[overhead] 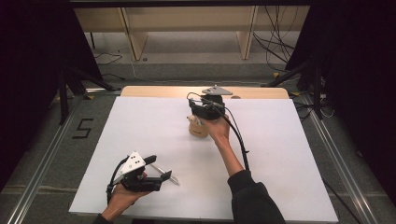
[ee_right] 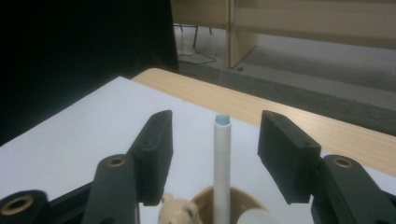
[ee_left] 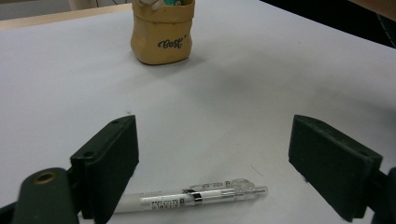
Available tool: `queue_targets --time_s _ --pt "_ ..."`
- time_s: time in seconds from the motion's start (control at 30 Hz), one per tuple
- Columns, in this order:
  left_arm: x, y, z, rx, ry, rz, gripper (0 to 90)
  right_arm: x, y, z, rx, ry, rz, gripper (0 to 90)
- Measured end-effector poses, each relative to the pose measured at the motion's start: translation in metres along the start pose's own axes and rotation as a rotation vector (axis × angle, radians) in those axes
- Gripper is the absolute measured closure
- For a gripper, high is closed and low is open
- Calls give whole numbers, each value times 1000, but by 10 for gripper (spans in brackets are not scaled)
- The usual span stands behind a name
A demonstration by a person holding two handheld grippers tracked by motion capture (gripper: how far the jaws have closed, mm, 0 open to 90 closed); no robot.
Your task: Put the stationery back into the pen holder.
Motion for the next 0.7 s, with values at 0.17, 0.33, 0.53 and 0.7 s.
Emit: queue_targets --time_s 0.17,0.33,0.53,0.7 --pt "2 1 0 -4 2 9 156 4 19 -1 16 9 44 419" --pt "2 1 1 -10 3 20 156 11 36 -6 44 11 85 390" --pt "7 3 2 -24 19 44 156 25 51 -17 79 24 145 362" --pt "10 4 2 -33 35 61 156 40 60 -30 126 48 194 338"
Point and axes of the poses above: each handheld gripper's, and its own axes: y roughly backward along the jaws, z roughly out of its top, x roughly to its left, the point moved 3 cm from there along -y, roughly forward along the jaws, and after that the axes turned 8 degrees about -x, right-handed, at the moved point
